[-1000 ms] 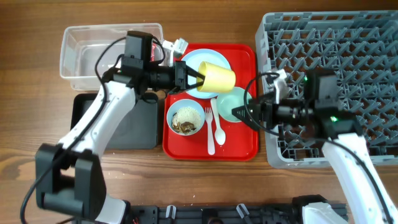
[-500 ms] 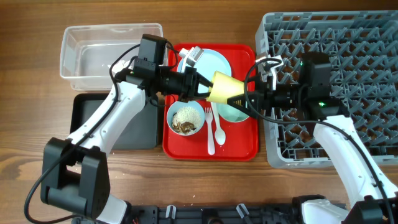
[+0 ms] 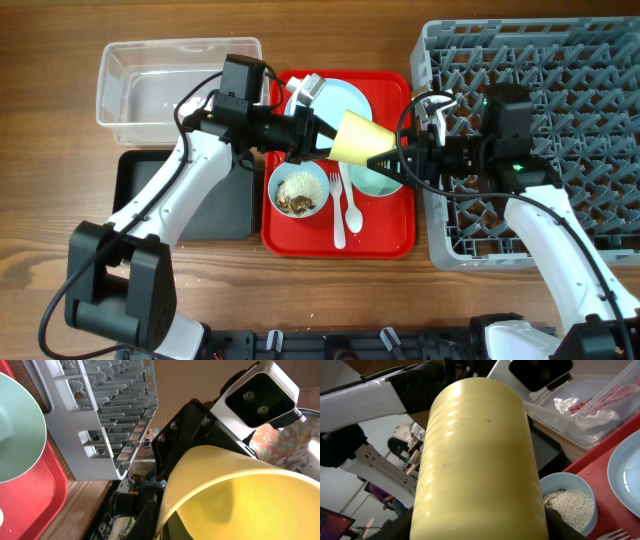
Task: Sort waste into correct bins and load items into the dishwasher rack
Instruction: 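Hand the yellow cup from the left gripper to the right gripper, then place the yellow cup in the rack's far right with the right gripper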
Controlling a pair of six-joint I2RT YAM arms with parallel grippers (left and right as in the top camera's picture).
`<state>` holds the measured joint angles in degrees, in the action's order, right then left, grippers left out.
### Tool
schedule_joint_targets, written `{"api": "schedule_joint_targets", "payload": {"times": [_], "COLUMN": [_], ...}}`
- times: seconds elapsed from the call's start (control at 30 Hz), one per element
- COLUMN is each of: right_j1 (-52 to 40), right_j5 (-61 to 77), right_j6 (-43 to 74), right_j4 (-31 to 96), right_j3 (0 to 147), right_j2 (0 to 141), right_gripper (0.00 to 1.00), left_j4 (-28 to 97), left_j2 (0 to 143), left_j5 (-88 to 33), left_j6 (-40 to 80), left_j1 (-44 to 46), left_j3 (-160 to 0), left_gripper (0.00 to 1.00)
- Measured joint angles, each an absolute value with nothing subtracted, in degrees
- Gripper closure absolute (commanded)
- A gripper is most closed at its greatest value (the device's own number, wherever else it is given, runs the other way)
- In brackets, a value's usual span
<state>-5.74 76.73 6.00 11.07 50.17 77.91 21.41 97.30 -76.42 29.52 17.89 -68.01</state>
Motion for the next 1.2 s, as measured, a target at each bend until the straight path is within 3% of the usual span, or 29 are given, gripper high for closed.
{"api": "schedule_joint_targets", "payload": {"times": [0.07, 0.1, 0.13, 0.17, 0.37, 0.5, 0.63, 0.73, 0.77, 0.97, 1.03, 1.2], "right_j1": [-5.7, -5.7, -5.7, -5.7, -5.7, -5.7, -5.7, -5.7, -5.7, -5.7, -5.7, -5.7], "right_j5": [76.7, 76.7, 76.7, 76.7, 75.5, 75.4, 75.7, 75.6, 75.6, 71.7, 67.9, 57.3], "right_j6": [6.0, 6.0, 6.0, 6.0, 7.7, 9.7, 10.4, 10.5, 10.5, 10.6, 10.7, 10.2], "right_j4": [11.1, 11.1, 11.1, 11.1, 6.8, 5.2, 5.3, 5.3, 5.3, 8.5, 12.3, 19.9], "right_j3": [50.2, 50.2, 50.2, 50.2, 50.2, 50.2, 50.2, 50.2, 50.2, 50.2, 50.2, 50.3], "right_j2": [77.9, 77.9, 77.9, 77.9, 77.9, 77.9, 77.9, 77.9, 77.9, 77.9, 77.9, 77.6], "right_gripper": [0.47, 0.43, 0.32, 0.29, 0.29, 0.43, 0.49, 0.54, 0.56, 0.83, 0.87, 0.96], "left_j4": [21.4, 21.4, 21.4, 21.4, 21.4, 21.4, 21.4, 21.4, 21.3, 21.6, 22.9, 31.2], "left_j2": [97.3, 97.3, 97.3, 97.3, 97.3, 97.3, 97.3, 97.3, 97.3, 97.3, 97.3, 97.3], "left_j5": [-76.4, -76.4, -76.4, -76.4, -76.2, -76.0, -76.2, -76.2, -76.0, -71.5, -67.1, -55.2], "left_j6": [29.5, 29.5, 29.5, 29.5, 29.6, 29.6, 29.7, 29.7, 29.7, 29.4, 29.1, 24.9], "left_j1": [17.9, 17.9, 17.9, 17.9, 18.0, 18.0, 17.9, 17.9, 17.9, 18.0, 18.1, 16.7], "left_j3": [-68.0, -68.0, -68.0, -68.0, -68.0, -68.0, -68.0, -68.0, -68.0, -68.0, -68.0, -68.0], "left_gripper": [0.96, 0.96, 0.96, 0.96, 0.96, 0.96, 0.96, 0.88, 0.8, 0.65, 0.56, 0.48]}}
